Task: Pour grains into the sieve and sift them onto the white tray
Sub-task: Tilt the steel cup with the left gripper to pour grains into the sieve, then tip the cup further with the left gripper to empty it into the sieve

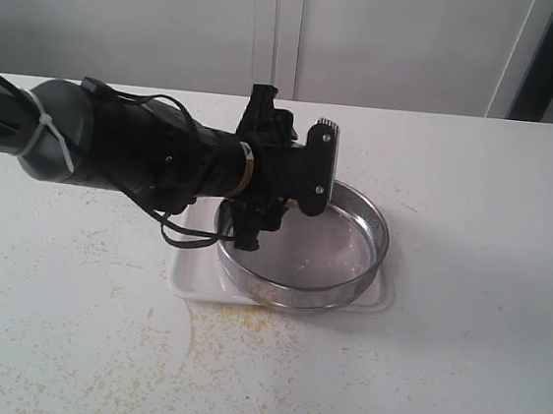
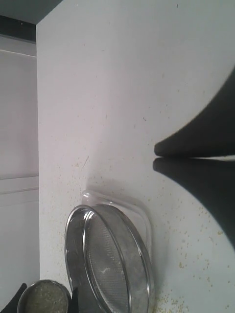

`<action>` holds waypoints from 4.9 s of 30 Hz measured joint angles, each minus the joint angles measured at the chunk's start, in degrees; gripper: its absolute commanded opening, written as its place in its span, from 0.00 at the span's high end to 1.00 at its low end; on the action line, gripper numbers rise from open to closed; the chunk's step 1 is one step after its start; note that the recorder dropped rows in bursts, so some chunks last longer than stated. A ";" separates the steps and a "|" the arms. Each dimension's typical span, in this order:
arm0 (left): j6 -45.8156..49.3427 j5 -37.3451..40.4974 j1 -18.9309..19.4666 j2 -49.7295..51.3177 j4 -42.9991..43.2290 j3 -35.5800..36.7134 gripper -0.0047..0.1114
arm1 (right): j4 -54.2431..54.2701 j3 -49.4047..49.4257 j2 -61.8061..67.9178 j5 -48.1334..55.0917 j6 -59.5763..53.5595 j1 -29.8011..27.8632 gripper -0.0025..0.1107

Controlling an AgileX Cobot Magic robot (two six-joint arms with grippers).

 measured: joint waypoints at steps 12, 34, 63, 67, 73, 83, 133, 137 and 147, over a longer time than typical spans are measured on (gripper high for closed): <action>6.49 0.38 0.00 0.34 0.12 0.00 0.96 | 0.00 0.00 0.00 0.00 0.00 0.00 0.98; 11.53 2.26 0.00 1.37 0.24 0.00 0.96 | 0.00 0.00 0.00 0.00 0.23 0.00 0.98; 22.33 4.16 0.00 4.15 0.24 -0.13 0.96 | 0.00 0.00 0.00 0.00 0.23 0.00 0.98; 22.52 4.16 0.00 4.15 0.24 -0.51 0.96 | 0.00 0.00 0.00 0.00 0.23 0.00 0.98; 22.93 4.40 0.00 4.15 0.24 -3.05 0.96 | 0.00 0.00 0.00 0.00 0.23 0.00 0.98; 29.68 4.61 0.00 4.15 0.24 -4.15 0.96 | 0.00 0.00 0.00 0.00 0.23 0.00 0.98; 55.75 26.60 -5.92 4.15 0.13 -4.15 0.96 | 0.00 0.00 0.00 0.00 0.23 0.00 0.98; 54.33 28.57 -7.96 4.15 0.13 -4.15 0.96 | 0.00 0.00 0.00 0.00 0.23 0.00 0.98; 58.38 26.77 -10.61 4.32 0.13 -4.15 0.96 | 0.00 0.00 0.00 0.00 0.33 0.00 0.98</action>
